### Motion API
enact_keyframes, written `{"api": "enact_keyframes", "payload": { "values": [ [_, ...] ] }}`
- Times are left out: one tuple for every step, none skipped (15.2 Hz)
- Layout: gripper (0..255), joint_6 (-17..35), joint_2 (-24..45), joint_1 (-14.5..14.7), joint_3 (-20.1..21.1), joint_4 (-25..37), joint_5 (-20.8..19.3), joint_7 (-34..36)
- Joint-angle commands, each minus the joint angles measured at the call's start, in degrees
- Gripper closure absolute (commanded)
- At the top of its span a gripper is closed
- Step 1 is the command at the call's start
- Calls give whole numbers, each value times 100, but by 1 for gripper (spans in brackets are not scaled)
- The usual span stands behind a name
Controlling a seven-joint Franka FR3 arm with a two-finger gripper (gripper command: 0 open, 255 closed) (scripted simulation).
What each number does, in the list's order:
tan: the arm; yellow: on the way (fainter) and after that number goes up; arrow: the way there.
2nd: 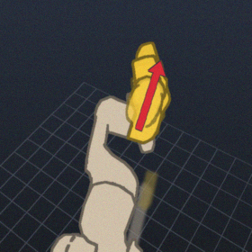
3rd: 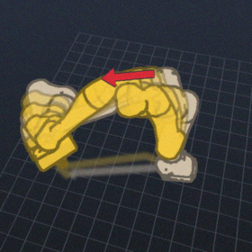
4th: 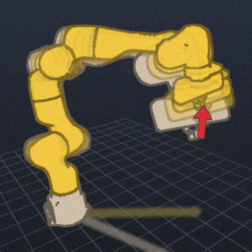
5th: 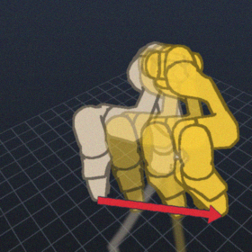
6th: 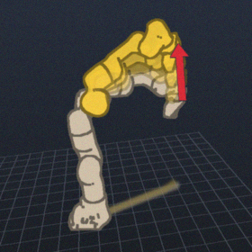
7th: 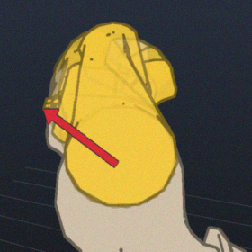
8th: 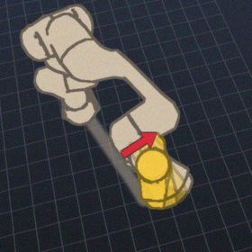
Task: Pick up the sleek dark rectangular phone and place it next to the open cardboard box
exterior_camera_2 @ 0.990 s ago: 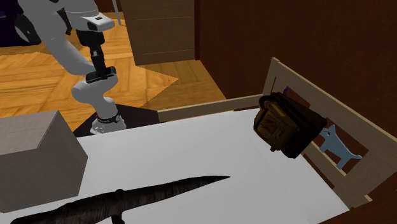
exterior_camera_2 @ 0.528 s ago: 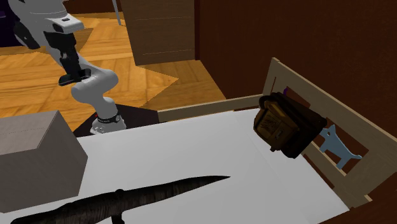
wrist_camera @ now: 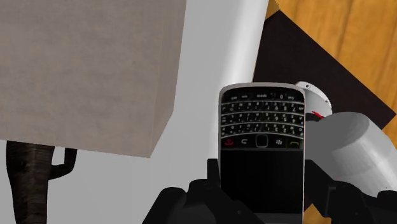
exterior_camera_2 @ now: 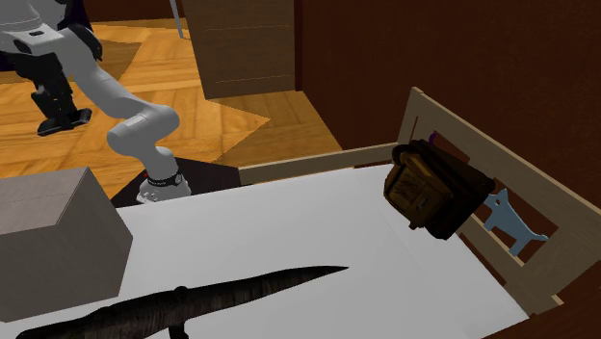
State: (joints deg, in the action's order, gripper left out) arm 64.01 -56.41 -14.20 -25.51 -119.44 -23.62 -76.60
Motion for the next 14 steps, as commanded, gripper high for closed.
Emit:
{"api": "enact_keyframes", "payload": {
  "values": [
    [255,-129,-112,-40,-203,105,-261,-299],
    [255,-183,-163,-54,-294,156,-382,-433],
    [255,-234,-207,-71,-386,212,-501,-572],
    [255,-283,-248,-83,-478,275,-623,-712],
    [255,-330,-284,-92,-571,342,-746,-853],
    [255,-375,-317,-97,-665,416,-869,-994],
    [255,-417,-344,-100,-760,495,-993,-1139],
    [255,-458,-368,-99,-855,579,-1118,-1284],
    [255,-496,-388,-95,-952,669,-1244,-1431],
    [255,-531,-403,-88,-1048,765,-1369,-1580],
    [255,-564,-414,-78,-1146,866,-1494,-1731],
    [255,-594,-421,-64,-1245,973,-1618,-1883],
    [255,-624,-424,-45,-1359,1102,-1761,-2061],
    [255,-579,-482,-65,-1374,999,-1780,-2039]
  ]
}}
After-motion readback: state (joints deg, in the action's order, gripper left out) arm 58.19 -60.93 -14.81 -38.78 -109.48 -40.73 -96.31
